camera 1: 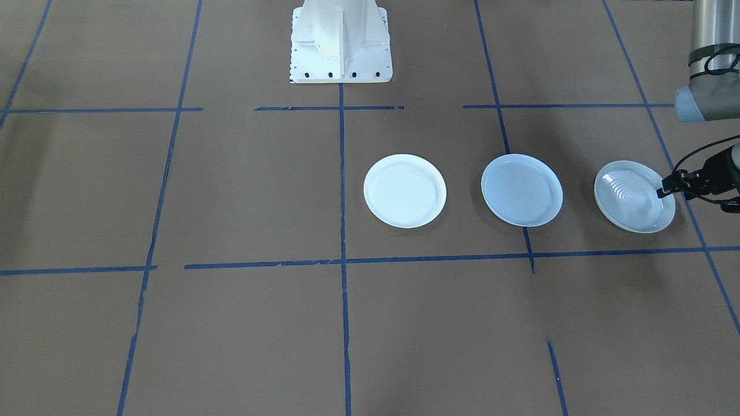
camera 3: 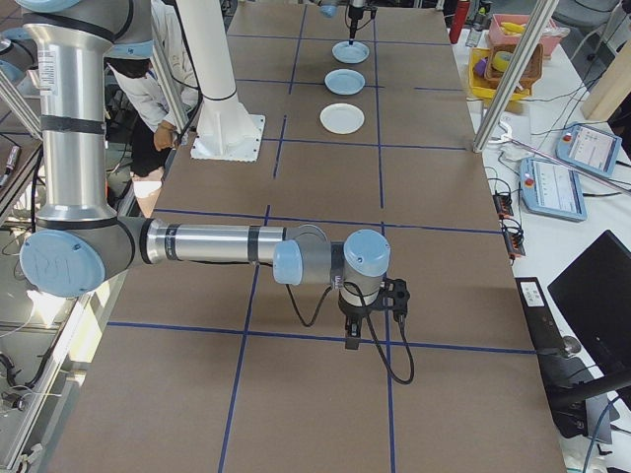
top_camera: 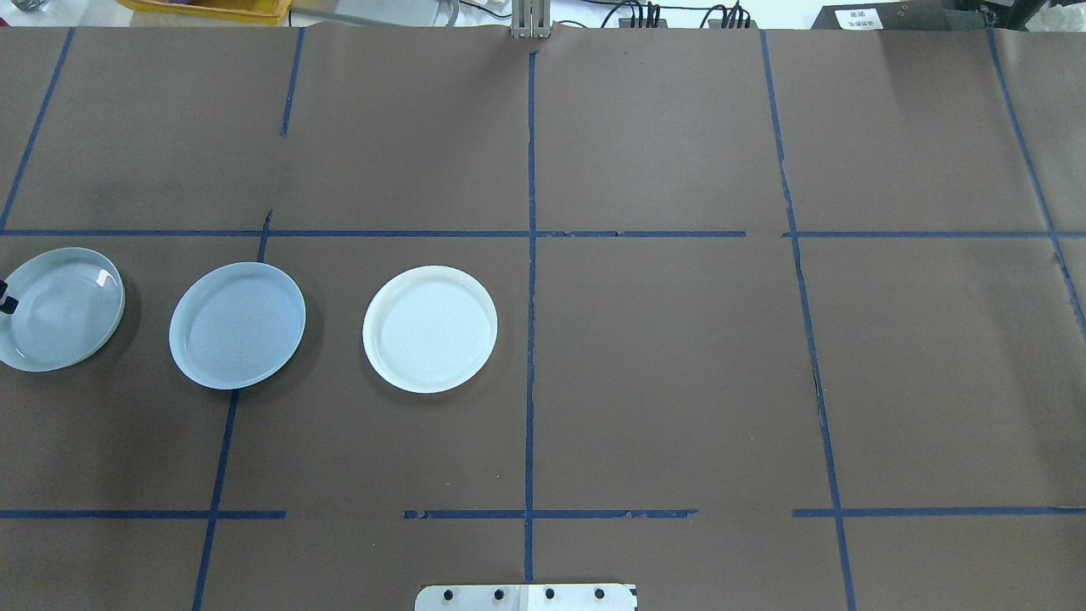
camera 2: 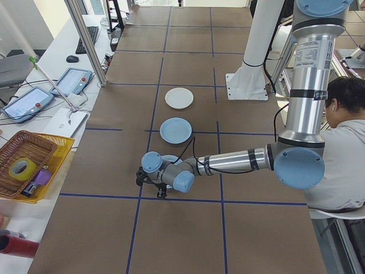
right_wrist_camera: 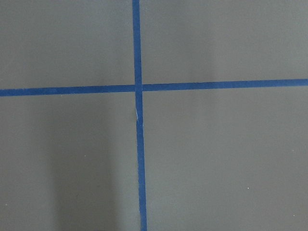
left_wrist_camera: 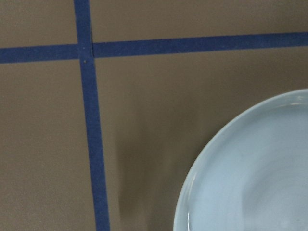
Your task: Stack plate in center
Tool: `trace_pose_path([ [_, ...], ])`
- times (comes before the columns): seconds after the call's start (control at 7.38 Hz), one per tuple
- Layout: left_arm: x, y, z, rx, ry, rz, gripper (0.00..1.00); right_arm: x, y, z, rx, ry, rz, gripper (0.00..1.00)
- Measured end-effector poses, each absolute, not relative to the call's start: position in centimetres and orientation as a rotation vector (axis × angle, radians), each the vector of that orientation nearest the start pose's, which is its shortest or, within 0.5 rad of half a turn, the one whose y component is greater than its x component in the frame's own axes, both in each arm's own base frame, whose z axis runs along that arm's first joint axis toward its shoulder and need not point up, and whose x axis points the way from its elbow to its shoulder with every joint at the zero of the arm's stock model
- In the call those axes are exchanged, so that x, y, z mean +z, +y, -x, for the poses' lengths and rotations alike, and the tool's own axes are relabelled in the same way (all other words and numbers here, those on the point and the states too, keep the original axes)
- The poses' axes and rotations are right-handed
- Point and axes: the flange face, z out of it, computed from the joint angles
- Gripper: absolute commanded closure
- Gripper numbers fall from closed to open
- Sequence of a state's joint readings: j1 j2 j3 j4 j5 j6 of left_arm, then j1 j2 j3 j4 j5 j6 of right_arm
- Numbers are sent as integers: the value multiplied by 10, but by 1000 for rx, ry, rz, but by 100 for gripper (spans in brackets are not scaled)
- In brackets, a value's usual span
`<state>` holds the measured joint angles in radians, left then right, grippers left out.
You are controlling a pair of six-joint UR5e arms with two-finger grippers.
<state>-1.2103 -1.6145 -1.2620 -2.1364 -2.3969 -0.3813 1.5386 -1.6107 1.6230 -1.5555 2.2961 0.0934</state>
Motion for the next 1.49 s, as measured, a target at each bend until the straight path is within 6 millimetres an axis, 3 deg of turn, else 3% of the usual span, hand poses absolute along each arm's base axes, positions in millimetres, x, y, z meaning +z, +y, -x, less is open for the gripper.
trace_pose_path([
  [0.68,718,-503,-128,121,898,34,100,654,-479,-52,48,-724,19,0],
  [0.95,699,-501,-130,142,1033,73,100,654,-479,-52,49,-725,19,0],
  [1.49,647,-517,-93,20,1138,59,100,654,-479,-52,49,-726,19,0],
])
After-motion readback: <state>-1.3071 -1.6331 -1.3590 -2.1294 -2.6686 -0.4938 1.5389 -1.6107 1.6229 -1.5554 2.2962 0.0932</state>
